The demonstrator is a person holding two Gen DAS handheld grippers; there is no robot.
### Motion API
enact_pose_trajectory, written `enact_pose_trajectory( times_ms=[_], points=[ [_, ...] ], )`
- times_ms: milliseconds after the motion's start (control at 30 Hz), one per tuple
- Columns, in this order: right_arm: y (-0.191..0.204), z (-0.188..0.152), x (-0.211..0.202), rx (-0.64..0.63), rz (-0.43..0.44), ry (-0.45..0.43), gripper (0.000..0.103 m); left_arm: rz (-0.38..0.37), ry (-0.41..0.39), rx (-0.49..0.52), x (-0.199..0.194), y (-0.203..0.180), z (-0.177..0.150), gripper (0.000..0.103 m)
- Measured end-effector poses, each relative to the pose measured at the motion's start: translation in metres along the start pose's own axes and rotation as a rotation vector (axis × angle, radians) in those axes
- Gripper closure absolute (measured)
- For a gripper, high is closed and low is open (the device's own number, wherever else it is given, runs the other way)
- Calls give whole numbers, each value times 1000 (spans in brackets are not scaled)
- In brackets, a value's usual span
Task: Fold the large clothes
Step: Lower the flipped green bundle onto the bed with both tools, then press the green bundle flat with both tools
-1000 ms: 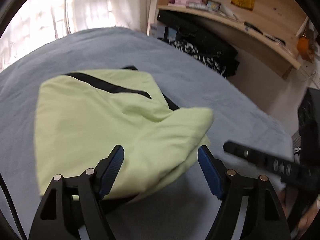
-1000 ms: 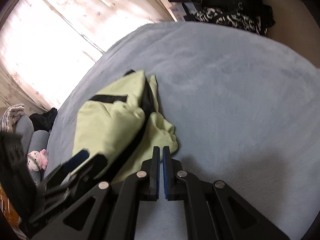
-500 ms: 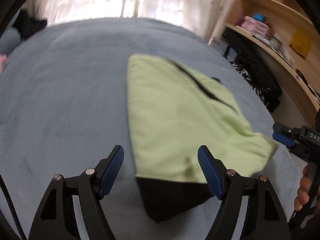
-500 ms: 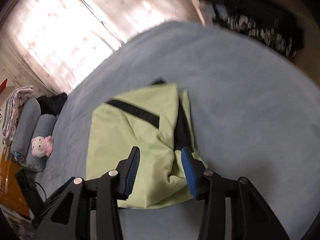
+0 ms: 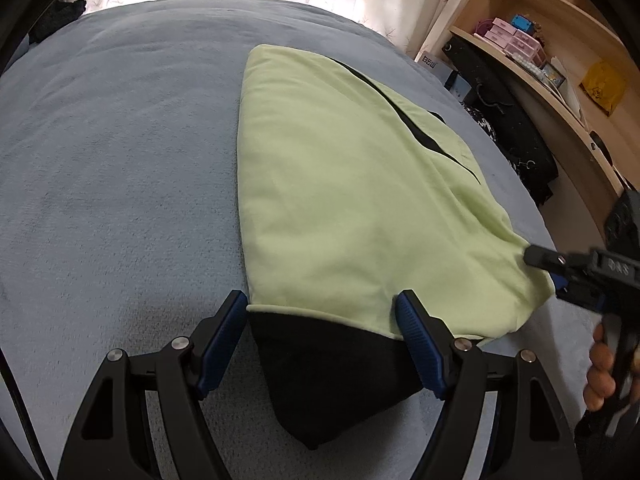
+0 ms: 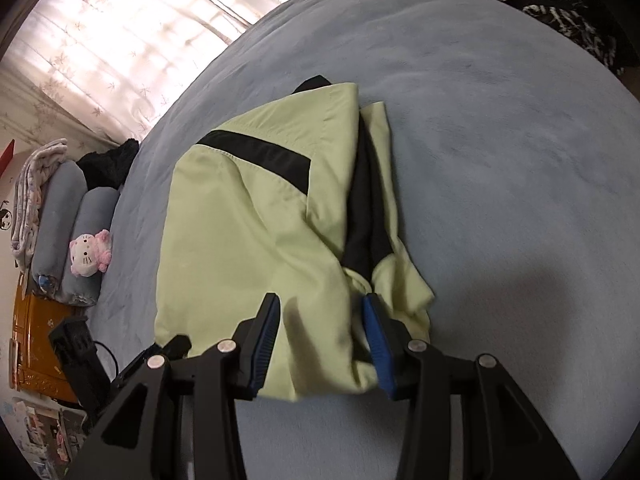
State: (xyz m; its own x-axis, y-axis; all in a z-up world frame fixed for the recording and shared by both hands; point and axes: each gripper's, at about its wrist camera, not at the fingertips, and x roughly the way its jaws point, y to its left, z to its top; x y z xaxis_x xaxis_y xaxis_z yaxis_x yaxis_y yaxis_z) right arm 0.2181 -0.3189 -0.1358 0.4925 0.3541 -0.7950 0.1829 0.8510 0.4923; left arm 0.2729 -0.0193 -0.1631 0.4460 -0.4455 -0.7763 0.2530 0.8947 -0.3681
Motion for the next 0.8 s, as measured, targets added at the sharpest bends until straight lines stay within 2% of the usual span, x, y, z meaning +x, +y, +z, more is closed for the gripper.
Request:
enact_pose_trajectory(
  times_ms=[100,133,167,200,267,300,500,600,700,800],
  points=[
    [1,16,16,-8,26,25,61,-6,6,-4,-1,0,1,28],
    [-1,21,23,-6,48,43,64,-5,7,-3,-2,0,1,28],
    [-3,24,27,2,60,54,73,-3,7,0,-4,1,2,28],
    [-6,28,31,18,78,68,77,0,6,2,-6,0,3,28],
    [-11,29,29,43,97,60,95,5,8,5,-8,-3,4,28],
    [-13,27,23,55,111,43,97,7,7,4,-9,-5,3,28],
    [2,0,-33,4,32,-132,100,2,-39,23,-23,-14,6,28],
    [8,-6,-46,-22,-48,-199,100,-5,-44,29,-24,-17,8,28],
    [-2,-5,-27,-19,-108,-174,100,5,-20,42,-15,-19,5,28],
    [-19,-7,2,2,-152,-98,96,1,16,35,-3,-16,2,28]
  ],
)
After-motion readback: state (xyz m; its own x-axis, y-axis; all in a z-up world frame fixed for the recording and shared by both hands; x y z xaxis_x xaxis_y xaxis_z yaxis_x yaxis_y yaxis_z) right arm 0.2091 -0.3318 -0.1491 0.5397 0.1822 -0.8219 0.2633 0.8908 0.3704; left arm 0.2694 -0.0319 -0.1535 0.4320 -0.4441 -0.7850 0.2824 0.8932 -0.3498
